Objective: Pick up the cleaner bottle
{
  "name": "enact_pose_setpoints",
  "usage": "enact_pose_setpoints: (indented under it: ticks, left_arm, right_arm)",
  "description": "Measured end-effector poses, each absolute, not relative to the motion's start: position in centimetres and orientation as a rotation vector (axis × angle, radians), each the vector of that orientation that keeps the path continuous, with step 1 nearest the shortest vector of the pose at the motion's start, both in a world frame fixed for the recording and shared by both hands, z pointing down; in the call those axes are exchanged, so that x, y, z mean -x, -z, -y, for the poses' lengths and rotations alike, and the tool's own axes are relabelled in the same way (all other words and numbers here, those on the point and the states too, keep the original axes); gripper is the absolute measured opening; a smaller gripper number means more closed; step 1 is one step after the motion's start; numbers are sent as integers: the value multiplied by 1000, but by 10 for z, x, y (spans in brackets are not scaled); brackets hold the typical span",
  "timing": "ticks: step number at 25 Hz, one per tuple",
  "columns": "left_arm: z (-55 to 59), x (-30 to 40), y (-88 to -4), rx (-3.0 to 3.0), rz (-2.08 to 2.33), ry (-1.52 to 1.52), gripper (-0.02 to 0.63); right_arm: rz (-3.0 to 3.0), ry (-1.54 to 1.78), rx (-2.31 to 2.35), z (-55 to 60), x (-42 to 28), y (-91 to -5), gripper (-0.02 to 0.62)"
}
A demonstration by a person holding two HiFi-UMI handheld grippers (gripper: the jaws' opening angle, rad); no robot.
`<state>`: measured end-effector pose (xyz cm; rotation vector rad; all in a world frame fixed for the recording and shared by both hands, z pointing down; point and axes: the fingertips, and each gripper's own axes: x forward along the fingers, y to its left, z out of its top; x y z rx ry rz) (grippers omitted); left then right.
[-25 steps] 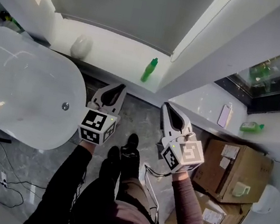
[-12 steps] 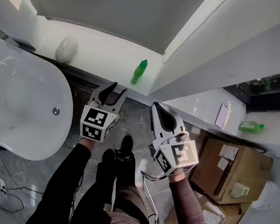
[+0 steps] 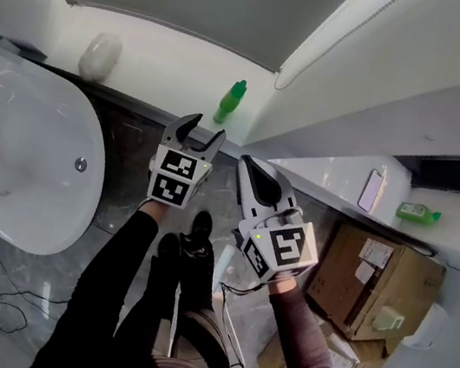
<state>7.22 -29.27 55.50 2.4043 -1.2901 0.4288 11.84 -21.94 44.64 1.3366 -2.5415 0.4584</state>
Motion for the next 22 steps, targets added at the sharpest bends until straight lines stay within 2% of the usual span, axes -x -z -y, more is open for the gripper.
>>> enact_pose_setpoints:
  ticks: [5, 22]
  left_arm:
    - [311, -82, -576, -2388, 1292, -452, 235]
    - [354, -111, -632, -2402, 1230, -576, 258]
  right_arm:
    - [2541, -441, -1283, 234, -112, -479, 2]
    - [2551, -412, -1297, 283, -97, -491, 2]
